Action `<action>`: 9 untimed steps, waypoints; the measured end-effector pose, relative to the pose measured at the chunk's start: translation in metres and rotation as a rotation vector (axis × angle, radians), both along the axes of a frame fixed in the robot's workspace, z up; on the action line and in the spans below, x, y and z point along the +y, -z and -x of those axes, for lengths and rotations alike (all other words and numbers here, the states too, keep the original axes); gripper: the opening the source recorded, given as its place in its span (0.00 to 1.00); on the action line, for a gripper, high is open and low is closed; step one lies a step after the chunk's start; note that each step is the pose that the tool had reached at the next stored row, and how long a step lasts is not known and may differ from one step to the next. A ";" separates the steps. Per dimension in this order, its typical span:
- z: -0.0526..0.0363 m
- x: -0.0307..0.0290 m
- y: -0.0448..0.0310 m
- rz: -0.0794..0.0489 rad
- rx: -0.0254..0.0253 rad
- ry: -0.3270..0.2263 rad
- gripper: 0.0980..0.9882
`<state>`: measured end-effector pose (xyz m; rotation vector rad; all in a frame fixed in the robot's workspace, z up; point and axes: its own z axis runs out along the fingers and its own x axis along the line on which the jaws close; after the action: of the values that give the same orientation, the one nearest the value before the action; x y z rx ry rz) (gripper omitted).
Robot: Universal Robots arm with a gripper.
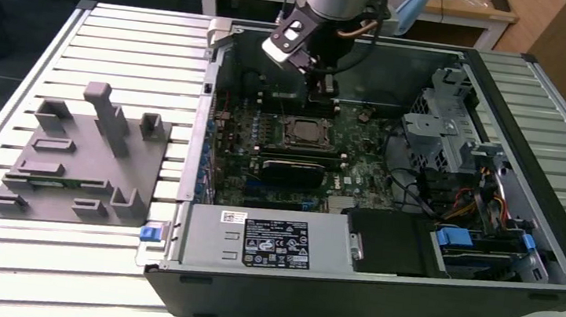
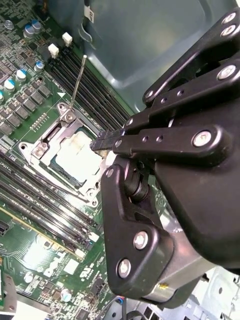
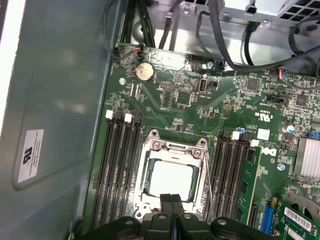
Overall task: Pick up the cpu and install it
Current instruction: 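Install the first cpu locking lever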
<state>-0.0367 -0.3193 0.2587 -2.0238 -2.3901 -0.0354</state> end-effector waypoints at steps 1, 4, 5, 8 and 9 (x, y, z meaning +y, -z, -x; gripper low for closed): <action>0.0000 0.0000 0.0000 0.000 0.0000 -0.009 0.02; 0.0000 0.0000 0.0000 0.000 0.0000 -0.038 0.02; 0.0000 0.0000 0.0000 0.000 0.0000 -0.050 0.02; 0.0000 0.0000 0.0000 0.000 0.0001 -0.078 0.02; 0.0000 0.0000 0.0000 0.000 0.0000 -0.086 0.02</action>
<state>-0.0367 -0.3193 0.2587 -1.9187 -2.4740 -0.0347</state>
